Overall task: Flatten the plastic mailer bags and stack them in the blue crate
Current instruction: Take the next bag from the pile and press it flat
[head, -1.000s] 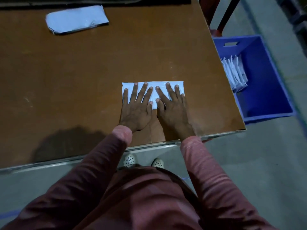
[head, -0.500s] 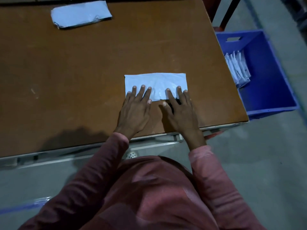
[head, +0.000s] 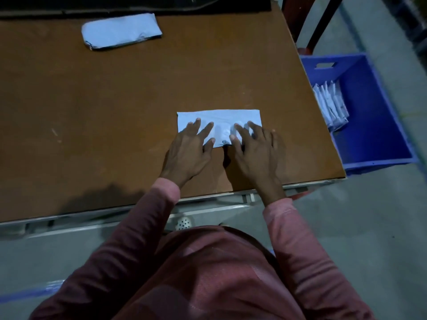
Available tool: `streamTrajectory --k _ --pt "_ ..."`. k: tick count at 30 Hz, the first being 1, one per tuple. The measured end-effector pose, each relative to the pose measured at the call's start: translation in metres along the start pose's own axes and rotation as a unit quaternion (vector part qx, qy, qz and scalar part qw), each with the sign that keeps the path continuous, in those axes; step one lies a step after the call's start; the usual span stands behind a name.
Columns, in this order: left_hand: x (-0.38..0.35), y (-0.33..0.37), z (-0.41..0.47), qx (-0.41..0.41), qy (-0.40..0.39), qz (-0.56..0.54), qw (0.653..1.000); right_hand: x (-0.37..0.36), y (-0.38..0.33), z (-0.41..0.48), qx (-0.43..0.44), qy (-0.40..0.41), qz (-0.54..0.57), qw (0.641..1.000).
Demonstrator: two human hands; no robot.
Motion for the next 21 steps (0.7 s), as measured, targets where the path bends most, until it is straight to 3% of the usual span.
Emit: streamTrajectory --k 3,7,15,21 --pt "-0.001 -0.001 0.018 -0.014 0.002 0.017 1.000 -0.003 -0.012 0.033 0.032 0.008 0.017 0.999" --pt "-0.024 -0.013 0.030 -0.017 -0.032 0.046 0.998 -0.034 -0.001 0.046 0.013 -0.075 0.006 0.997" --pt "-0.036 -0.014 0.029 -0.011 0.000 0.067 0.998 -0.048 0.004 0.041 0.000 -0.019 0.030 0.999" --pt "-0.036 -0.013 0.026 -0.021 0.008 0.061 0.998 -0.053 0.002 0.035 -0.014 -0.057 0.041 0.997"
Point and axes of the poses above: each hand's wrist, its own z-axis towards the middle knuckle, its own x-axis out of the back of the hand, y = z × x, the point moved 8 cm from there along z, towards the middle knuckle, and after that the axes turned 9 degrees about x, right-handed, at the moved point
